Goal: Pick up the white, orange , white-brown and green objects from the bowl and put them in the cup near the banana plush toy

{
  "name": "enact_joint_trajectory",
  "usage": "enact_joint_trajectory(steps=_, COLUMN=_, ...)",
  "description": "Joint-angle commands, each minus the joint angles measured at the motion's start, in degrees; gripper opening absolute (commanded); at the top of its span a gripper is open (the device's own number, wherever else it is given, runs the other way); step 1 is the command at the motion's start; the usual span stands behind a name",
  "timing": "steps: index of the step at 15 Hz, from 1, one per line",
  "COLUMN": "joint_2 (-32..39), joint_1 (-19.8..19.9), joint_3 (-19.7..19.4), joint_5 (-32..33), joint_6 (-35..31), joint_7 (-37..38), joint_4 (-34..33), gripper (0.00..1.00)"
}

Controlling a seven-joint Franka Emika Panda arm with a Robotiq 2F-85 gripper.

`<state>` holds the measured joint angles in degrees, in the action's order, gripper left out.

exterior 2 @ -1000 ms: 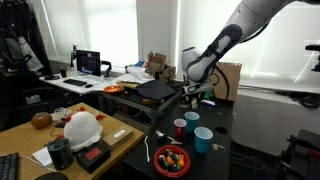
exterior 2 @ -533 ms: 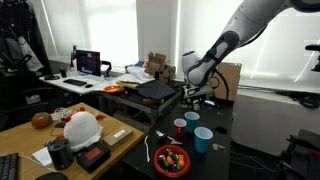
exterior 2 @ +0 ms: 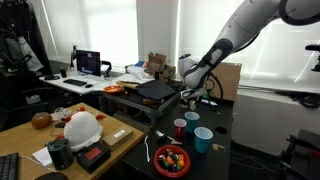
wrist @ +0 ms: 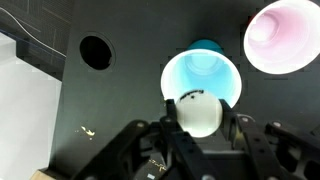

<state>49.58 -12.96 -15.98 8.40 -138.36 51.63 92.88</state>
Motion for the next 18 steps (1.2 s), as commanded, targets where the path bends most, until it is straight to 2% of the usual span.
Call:
enact_joint_trajectory(steps=1, joint_2=2.4, joint_1=-0.2, joint_3=-1.0, joint_5=1.4, joint_6=2.3, joint_7=2.9, joint_4=-3.8, gripper=0.18)
enact_joint_trajectory(steps=7, joint_2=4.8, joint_1=0.1, joint_3=-1.3, joint_5=1.0, joint_6=3.0, joint_7=2.8, joint_4=-6.0, gripper=0.18)
enact_joint_trajectory(steps=8, joint_2=5.1, joint_1=0.1, joint_3=-1.3, joint_5=0.9, joint_6=3.2, joint_7=2.7, joint_4=-6.2, gripper=0.68)
enact_joint_trajectory(steps=10, joint_2=5.3, joint_1=-0.3, joint_3=-1.7, joint_5=1.4, joint_6=3.7, joint_7=3.0, joint_4=-6.5, gripper=0.76)
enact_joint_trajectory(steps=13, joint_2=4.1, joint_1=-1.3, joint_3=-1.7, joint_5=1.9, joint_6=2.9, joint_7=3.0, joint_4=-5.2, gripper=0.98)
enact_joint_trajectory(steps=18, joint_2=-4.2, joint_1=-4.3, joint_3=1.3, joint_5=3.3, joint_6=-1.7, joint_7=-0.7, joint_4=2.4, gripper=1.00)
